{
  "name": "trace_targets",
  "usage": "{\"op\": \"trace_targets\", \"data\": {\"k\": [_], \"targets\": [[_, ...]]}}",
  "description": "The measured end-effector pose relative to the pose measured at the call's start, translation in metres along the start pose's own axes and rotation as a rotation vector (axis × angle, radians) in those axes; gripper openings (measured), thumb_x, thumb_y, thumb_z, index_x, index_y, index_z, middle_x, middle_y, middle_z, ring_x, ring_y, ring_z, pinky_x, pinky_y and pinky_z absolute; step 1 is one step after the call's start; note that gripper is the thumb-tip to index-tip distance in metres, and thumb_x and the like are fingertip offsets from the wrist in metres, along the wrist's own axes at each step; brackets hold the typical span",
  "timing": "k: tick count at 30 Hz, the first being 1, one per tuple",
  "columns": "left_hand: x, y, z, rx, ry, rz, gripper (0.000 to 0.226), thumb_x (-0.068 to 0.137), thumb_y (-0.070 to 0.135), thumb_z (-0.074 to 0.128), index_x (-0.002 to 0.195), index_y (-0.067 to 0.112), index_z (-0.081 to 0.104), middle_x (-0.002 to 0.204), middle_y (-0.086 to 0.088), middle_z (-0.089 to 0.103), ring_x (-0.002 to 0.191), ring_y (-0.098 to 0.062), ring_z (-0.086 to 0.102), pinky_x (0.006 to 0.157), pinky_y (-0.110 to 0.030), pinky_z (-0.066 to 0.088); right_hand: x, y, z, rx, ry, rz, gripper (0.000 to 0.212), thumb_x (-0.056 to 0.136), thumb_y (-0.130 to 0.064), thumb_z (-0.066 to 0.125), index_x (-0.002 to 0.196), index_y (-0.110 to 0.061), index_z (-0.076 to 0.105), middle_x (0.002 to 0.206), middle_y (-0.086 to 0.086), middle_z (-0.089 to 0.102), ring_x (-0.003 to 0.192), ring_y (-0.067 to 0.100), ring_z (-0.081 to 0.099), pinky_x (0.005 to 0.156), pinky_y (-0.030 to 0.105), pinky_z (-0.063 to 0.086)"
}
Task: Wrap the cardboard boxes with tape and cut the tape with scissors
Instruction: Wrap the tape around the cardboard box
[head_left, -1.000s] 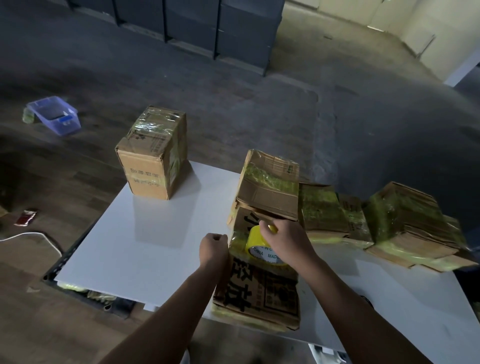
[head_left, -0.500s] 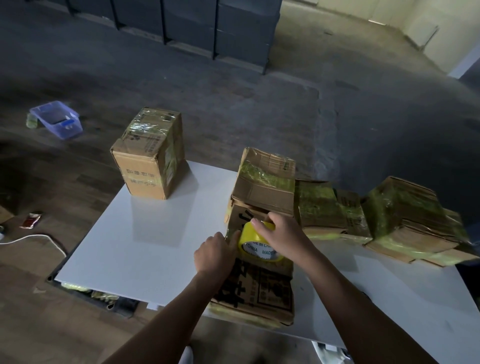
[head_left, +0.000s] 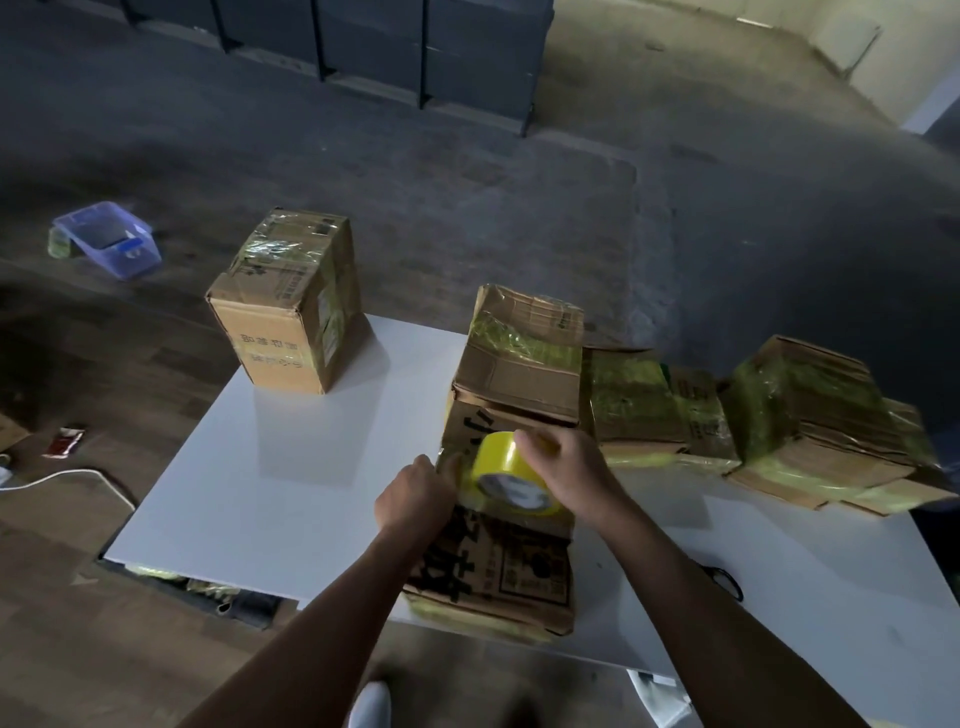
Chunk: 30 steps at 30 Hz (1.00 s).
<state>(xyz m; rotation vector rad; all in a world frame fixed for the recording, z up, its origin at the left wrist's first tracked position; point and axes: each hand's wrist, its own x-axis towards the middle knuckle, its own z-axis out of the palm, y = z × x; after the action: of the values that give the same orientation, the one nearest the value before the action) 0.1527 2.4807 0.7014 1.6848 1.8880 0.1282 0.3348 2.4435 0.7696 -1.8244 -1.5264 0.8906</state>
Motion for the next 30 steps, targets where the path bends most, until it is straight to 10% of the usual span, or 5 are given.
{"op": "trace_targets", "data": {"k": [5, 11, 16, 24, 30], "targets": [[-0.008, 0.005, 0.0, -0.039, 0.11, 0.082, 0.05, 0.094, 0.058, 0.039, 0.11, 0.013, 0.052, 0.106, -0.006, 0.059, 0.093, -0.025, 0.058, 0.077, -0.038, 0.05, -0.008, 0.008, -0.036, -0.217, -0.028, 0.036, 0.044, 0.094, -0.045, 0.051, 0.061, -0.018, 0.046, 0.053, -0.001, 0.035, 0.046, 0.012, 0.032, 0.048, 0.028, 0.02], [-0.03, 0.013, 0.001, 0.182, 0.361, 0.848, 0.048, 0.088, 0.02, 0.055, 0.133, 0.006, 0.054, 0.134, -0.015, 0.055, 0.121, -0.034, 0.054, 0.098, -0.042, 0.046, -0.003, 0.0, -0.026, -0.352, 0.021, -0.008, 0.048, 0.095, -0.039, 0.05, 0.058, -0.012, 0.038, 0.052, 0.002, 0.03, 0.048, 0.016, 0.03, 0.052, 0.03, 0.021], [-0.049, 0.011, 0.028, 0.319, 0.108, 0.725, 0.076, 0.096, 0.059, 0.019, 0.154, 0.013, 0.003, 0.162, -0.006, -0.002, 0.149, -0.019, -0.006, 0.116, -0.031, -0.015, -0.007, 0.013, -0.03, -0.266, 0.021, -0.001, 0.047, 0.093, -0.049, 0.05, 0.063, -0.014, 0.054, 0.051, 0.0, 0.048, 0.048, 0.012, 0.045, 0.048, 0.027, 0.03], [-0.039, 0.01, 0.028, 0.504, -0.009, 0.688, 0.088, 0.091, 0.068, 0.017, 0.153, 0.011, -0.007, 0.161, -0.009, -0.01, 0.147, -0.02, -0.016, 0.118, -0.037, -0.012, -0.02, 0.046, -0.025, 0.154, -0.02, 0.068, 0.045, 0.077, -0.062, 0.051, 0.09, -0.024, 0.072, 0.095, 0.004, 0.072, 0.087, 0.013, 0.066, 0.078, 0.034, 0.051], [-0.042, 0.018, 0.022, 0.571, -0.042, 0.638, 0.087, 0.093, 0.067, 0.015, 0.152, 0.006, -0.006, 0.16, -0.013, -0.013, 0.147, -0.024, -0.016, 0.118, -0.041, -0.01, -0.017, 0.037, -0.053, -0.135, 0.068, -0.009, 0.045, 0.089, -0.057, 0.053, 0.057, -0.026, 0.058, 0.048, -0.011, 0.051, 0.044, 0.001, 0.046, 0.048, 0.022, 0.033]]}}
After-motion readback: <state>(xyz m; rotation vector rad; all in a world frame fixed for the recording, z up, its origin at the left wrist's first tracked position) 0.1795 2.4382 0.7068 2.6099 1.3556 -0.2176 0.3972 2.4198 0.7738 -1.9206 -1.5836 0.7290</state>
